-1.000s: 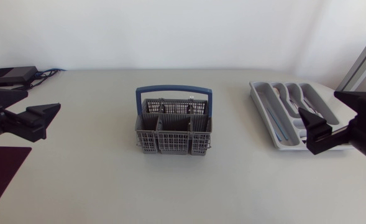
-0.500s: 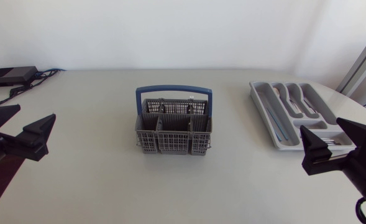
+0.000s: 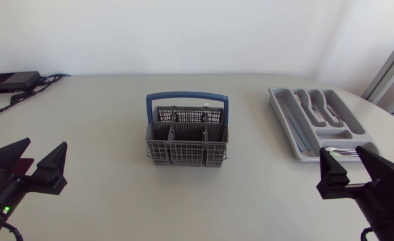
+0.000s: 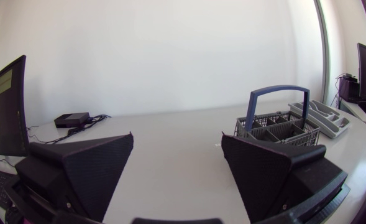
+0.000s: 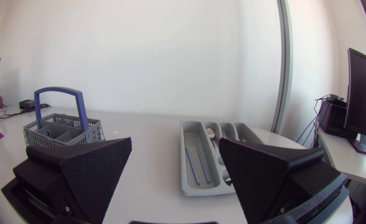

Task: Sort the cutlery from the basket into the organizer compartments.

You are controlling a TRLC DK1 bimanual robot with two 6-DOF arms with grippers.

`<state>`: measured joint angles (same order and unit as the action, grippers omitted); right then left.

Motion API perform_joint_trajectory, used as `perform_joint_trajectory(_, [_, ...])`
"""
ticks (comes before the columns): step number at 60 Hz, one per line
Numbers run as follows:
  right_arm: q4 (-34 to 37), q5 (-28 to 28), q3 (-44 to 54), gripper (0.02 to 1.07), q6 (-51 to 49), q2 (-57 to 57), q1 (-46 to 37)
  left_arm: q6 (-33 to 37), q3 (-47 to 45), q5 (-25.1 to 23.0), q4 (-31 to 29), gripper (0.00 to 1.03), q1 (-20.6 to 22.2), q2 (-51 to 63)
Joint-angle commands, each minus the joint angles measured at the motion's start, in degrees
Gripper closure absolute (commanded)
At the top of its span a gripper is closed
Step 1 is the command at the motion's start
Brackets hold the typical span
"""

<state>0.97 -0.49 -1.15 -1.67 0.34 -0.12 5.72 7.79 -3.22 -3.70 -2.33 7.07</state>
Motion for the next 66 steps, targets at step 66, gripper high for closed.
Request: perform_joint_trajectory(66, [-1.0,0.5,1.1,0.06,1.7,-0.3,0.1,-5.7,-7.8,3.2,3.7,0.05,2.3,-7.1])
